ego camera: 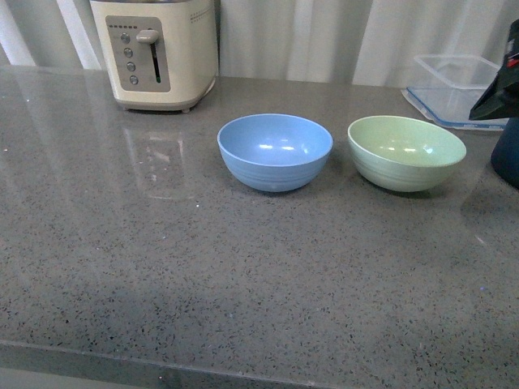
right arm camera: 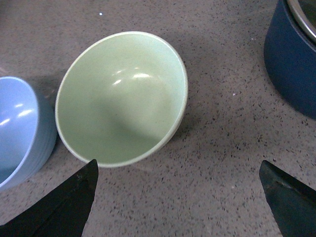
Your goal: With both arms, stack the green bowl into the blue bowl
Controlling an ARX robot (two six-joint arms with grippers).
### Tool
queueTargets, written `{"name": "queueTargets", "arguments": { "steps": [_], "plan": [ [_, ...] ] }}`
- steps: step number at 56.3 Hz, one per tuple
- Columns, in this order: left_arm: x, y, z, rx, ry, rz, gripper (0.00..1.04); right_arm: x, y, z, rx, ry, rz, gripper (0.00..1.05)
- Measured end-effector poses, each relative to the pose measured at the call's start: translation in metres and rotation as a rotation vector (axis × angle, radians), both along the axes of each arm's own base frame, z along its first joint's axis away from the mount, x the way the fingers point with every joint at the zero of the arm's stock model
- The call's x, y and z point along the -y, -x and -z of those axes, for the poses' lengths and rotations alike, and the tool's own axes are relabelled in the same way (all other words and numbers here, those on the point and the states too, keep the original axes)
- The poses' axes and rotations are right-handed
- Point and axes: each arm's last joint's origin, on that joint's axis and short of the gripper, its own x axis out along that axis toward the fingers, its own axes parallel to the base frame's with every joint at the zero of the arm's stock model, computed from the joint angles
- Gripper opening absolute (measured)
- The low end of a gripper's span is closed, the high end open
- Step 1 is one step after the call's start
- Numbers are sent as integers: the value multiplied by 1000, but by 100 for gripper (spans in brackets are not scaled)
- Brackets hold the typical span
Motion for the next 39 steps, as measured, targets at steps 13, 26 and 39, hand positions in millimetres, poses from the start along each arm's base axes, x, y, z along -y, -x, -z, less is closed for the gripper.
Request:
{"name": "queueTargets", "arguments": {
  "steps": [13,26,39],
  "plan": [
    [0,0,0,0,0,0,98,-8,-51,24,-63,70,64,95],
    [0,0,0,0,0,0,98,-9,-74,47,-111,122,103,95],
    [0,0,0,0,0,0,98,-8,-82,55,-128,133,114,64]
  ]
}}
